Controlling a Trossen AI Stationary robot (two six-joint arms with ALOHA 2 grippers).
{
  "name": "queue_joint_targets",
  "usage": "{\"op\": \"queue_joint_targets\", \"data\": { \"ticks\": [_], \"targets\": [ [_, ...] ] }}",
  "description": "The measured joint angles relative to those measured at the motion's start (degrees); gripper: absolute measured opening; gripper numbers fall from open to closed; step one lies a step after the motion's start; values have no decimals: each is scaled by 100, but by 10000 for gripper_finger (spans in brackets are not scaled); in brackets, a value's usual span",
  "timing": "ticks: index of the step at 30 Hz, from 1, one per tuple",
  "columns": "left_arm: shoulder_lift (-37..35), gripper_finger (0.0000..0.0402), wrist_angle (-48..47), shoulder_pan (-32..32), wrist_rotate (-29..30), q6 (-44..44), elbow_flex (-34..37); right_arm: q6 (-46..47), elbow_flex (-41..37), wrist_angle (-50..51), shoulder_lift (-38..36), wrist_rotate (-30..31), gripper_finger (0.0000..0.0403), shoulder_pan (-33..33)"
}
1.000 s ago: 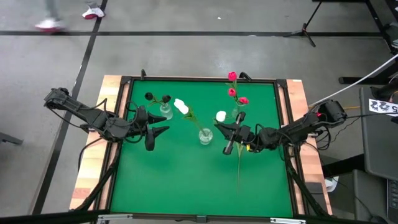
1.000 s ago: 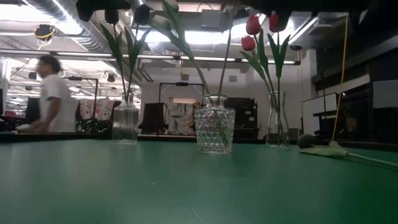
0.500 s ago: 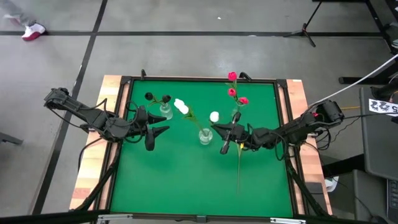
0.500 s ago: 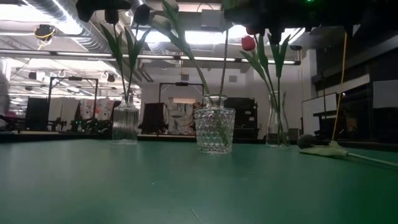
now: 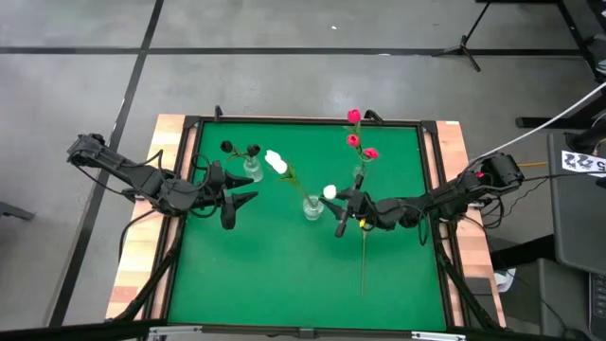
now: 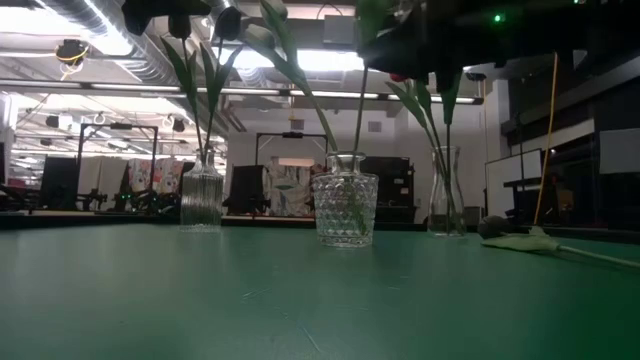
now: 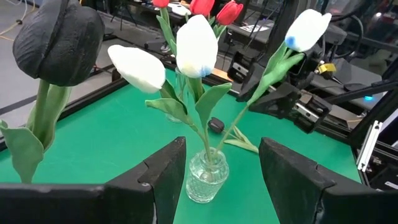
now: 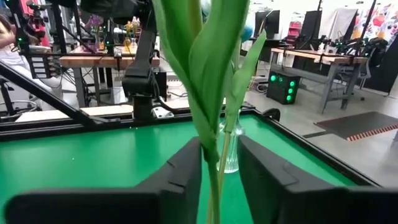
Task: Sort flowers into vase by color
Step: Put the white tulip into the middle transparent vase, then put the black tulip into the left transparent vase
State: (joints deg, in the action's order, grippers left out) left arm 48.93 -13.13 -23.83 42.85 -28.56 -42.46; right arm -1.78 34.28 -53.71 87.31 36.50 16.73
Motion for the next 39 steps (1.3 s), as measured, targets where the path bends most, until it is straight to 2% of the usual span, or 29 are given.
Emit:
{"op": "queue_joint_targets", "data": {
  "ticks": [10, 17, 26, 32, 39],
  "targets": [
    [0, 200, 0, 0, 0, 37, 0, 21, 0, -7, -8, -166, 185, -35],
    [0, 200, -2, 0, 0, 39, 0, 47, 4, 266, -334, -424, 210, -35],
    [0, 200, 0, 0, 0, 42, 0, 798, 7, 2645, -1460, -918, 211, -33],
    [0, 200, -3, 0, 0, 107, 0, 1221, 7, 3877, -2218, -1199, 211, -31],
    [0, 200, -11, 0, 0, 107, 0, 2796, 5, 5700, -2917, -2139, 211, -24]
  ]
}}
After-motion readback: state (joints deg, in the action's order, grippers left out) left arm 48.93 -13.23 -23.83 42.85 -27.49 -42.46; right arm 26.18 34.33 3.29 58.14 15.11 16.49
